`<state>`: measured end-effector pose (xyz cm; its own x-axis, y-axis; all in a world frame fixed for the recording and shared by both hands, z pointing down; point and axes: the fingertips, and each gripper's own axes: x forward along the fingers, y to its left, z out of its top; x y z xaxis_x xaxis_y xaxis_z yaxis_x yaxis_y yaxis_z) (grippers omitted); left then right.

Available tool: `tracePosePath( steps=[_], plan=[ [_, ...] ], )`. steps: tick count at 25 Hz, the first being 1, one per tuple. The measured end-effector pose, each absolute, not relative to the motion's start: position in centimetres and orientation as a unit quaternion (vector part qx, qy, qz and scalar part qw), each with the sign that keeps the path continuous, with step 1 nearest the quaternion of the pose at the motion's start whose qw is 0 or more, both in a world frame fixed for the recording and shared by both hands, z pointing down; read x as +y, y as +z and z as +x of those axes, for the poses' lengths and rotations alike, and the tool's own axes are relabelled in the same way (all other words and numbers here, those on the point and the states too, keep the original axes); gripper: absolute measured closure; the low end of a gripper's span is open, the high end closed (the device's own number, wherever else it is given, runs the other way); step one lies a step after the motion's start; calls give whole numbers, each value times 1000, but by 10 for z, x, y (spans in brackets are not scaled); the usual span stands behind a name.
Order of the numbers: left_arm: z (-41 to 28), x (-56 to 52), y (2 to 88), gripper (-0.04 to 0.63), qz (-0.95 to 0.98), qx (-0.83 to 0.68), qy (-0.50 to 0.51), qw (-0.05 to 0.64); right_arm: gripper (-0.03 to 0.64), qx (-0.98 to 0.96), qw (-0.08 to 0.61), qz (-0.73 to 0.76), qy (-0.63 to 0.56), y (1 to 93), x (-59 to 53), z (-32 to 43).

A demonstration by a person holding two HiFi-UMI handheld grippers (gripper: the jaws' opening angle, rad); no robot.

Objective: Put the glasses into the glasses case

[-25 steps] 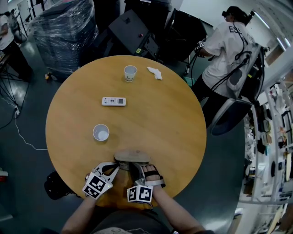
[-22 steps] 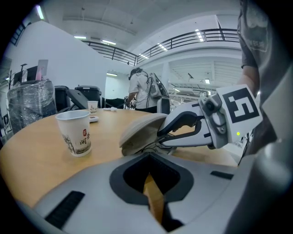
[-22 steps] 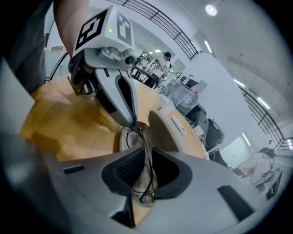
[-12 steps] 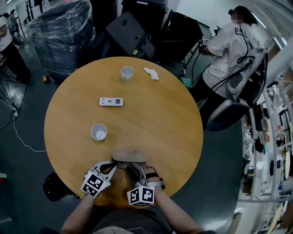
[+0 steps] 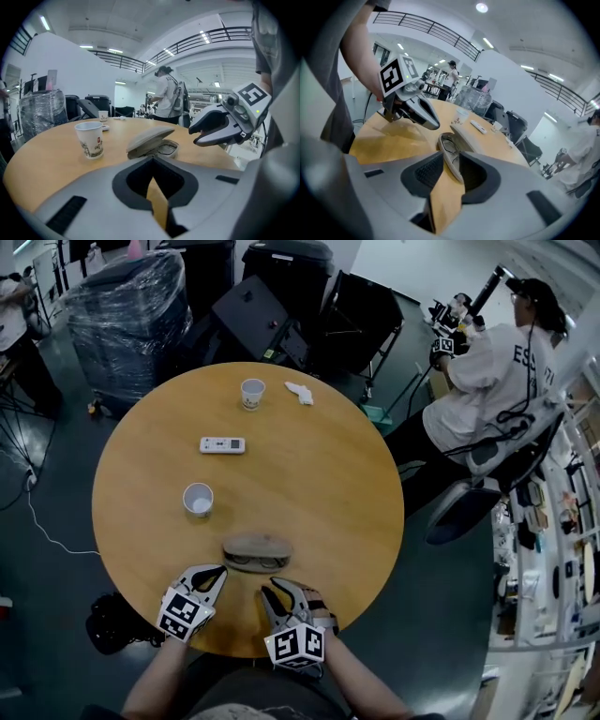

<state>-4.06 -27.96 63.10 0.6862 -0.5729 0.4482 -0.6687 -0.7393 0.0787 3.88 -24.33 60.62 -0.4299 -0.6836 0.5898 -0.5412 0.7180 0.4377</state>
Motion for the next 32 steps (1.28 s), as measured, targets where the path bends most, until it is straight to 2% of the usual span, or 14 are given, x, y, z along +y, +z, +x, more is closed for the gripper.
tracePosePath(
  steps=[2,11,20,32],
  plan=[
    [-46,-268,615,589,907,-360,179,123,525,-840,370,388,-80,594,-237,46],
    [-48,-197,530,589,908,-395,84,107,625,-826,266,491,-75,516,-188,80],
    [-29,-112,478,589,903,-420,64,66,629,-822,219,520,-77,498,-110,113],
    [-37,-69,435,589,903,-427,19,46,629,-825,160,529,-119,443,-70,102]
  ],
)
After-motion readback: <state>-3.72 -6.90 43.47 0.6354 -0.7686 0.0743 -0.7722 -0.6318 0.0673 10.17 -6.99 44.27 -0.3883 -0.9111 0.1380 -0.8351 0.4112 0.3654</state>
